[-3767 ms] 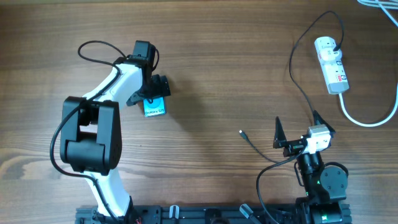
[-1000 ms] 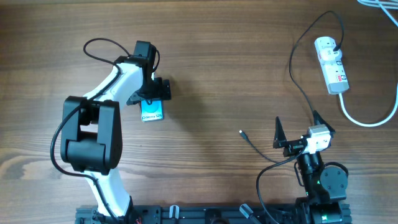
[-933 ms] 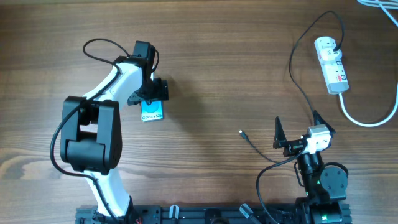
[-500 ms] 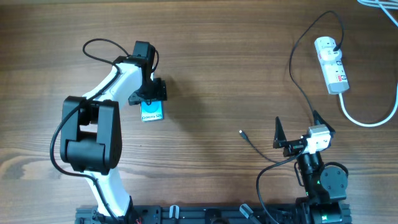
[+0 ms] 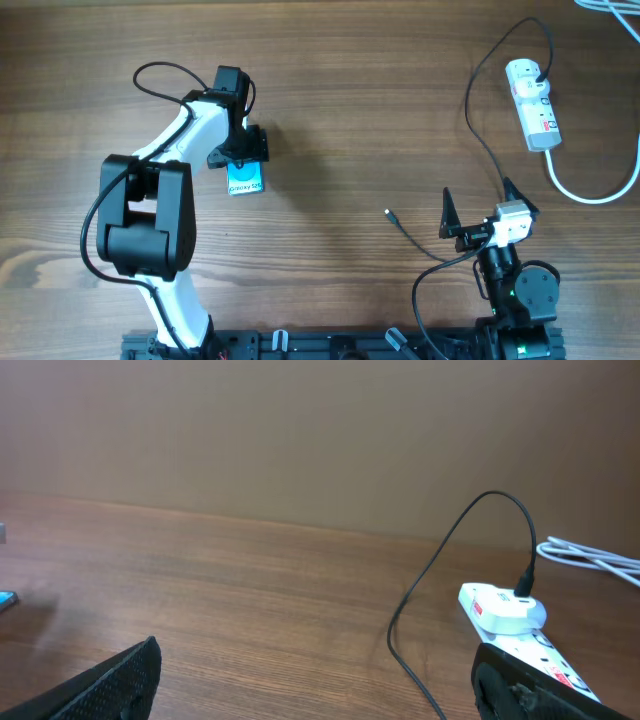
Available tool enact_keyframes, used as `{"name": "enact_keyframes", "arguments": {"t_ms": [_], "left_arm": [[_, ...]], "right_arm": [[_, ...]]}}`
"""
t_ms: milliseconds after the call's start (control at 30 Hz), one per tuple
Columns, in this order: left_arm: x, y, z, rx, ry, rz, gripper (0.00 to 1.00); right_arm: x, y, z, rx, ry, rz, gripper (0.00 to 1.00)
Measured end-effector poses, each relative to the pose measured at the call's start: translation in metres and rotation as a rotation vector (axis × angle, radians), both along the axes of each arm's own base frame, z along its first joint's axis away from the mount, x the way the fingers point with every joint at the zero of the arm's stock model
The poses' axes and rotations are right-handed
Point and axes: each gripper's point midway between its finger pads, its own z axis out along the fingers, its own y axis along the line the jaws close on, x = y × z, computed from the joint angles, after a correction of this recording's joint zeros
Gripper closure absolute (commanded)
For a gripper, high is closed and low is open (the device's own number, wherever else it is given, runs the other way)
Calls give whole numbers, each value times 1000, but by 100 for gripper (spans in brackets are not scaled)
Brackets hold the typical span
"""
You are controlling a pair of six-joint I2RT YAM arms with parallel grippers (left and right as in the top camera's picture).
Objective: Plug charger to phone and switch on socket
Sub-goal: 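Lift the phone with the left gripper and tilt it upright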
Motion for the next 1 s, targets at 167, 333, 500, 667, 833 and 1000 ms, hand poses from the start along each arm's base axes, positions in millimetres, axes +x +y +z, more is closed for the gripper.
{"name": "enact_keyframes", "arguments": {"t_ms": [167,333,500,667,833,1000], "left_arm": [[0,-1,0,-5,0,0,18],[0,-2,0,-11,0,-1,18],[0,-2,0,-12,0,-1,18],[0,-2,0,-12,0,-1,18],[0,-1,0,-11,0,0,23],[0,-1,0,-7,0,1,25]], "right_arm": [[0,0,0,0,0,0,0],[0,0,0,0,0,0,0],[0,0,0,0,0,0,0],[0,0,0,0,0,0,0],[0,0,0,0,0,0,0],[0,0,0,0,0,0,0]]}}
